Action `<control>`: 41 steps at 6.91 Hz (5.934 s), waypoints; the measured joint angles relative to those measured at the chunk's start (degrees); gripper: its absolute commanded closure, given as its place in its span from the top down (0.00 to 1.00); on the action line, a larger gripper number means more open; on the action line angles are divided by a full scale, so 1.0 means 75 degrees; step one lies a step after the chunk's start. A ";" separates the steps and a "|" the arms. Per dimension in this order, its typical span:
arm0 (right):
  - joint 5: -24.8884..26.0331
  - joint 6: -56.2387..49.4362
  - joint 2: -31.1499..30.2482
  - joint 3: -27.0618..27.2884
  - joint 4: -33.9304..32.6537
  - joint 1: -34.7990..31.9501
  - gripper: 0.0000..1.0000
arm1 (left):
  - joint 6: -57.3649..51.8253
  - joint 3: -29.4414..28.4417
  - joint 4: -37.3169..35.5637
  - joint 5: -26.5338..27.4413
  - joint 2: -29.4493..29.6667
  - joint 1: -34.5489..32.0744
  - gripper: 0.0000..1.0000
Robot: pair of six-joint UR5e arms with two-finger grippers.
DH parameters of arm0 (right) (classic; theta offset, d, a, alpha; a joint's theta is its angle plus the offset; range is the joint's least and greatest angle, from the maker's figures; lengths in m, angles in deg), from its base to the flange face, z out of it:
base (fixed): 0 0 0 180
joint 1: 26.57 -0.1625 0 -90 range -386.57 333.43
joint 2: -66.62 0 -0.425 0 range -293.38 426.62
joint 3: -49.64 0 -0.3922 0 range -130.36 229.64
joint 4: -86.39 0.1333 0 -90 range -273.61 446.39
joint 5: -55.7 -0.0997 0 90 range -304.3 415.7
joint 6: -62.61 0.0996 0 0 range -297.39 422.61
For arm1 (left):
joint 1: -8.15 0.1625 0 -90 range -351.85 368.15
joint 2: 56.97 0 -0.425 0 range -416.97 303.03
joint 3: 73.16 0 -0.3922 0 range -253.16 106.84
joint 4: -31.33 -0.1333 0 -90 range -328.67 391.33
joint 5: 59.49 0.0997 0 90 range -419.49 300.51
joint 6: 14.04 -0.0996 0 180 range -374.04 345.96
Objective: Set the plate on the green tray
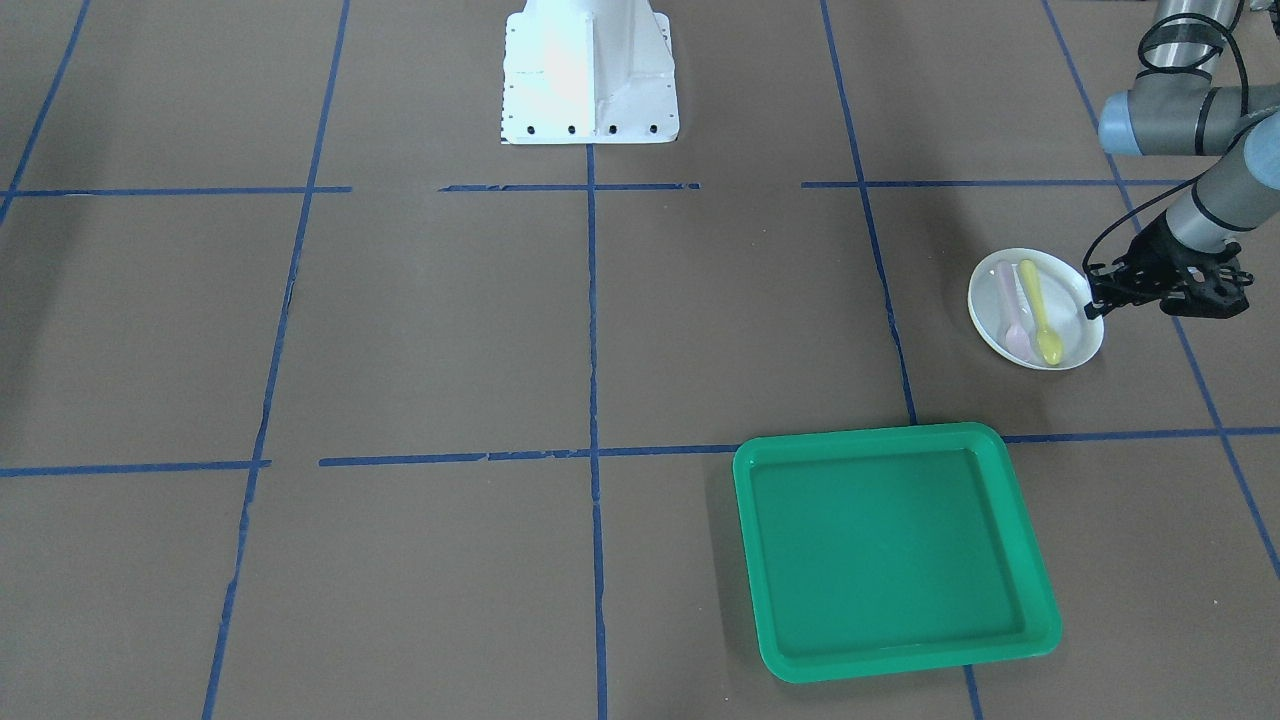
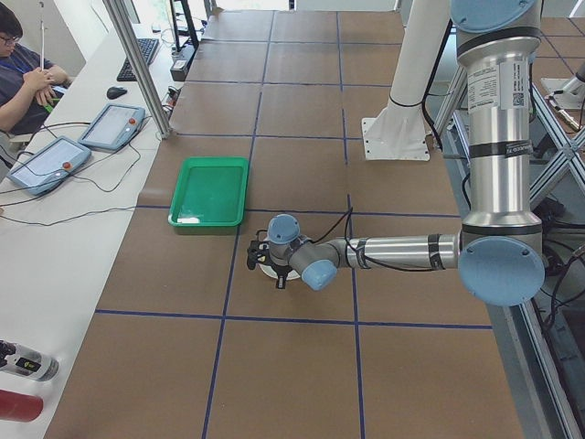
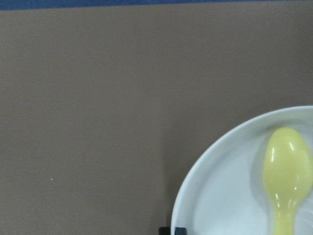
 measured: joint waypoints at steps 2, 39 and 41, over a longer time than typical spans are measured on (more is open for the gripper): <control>0.0000 0.0000 0.0000 0.0003 0.0000 0.0000 1.00 | -0.0893 0.0060 -0.0034 -0.0949 -0.0227 -0.0197 0.00; 0.0000 -0.0005 0.0000 0.0004 0.0000 0.0000 1.00 | -0.5682 0.1414 -0.5548 -0.0298 0.2257 -0.3553 1.00; 0.0000 -0.0001 0.0000 -0.0001 0.0000 0.0000 1.00 | -0.6053 0.1429 -0.5483 -0.0958 0.1102 -0.4208 1.00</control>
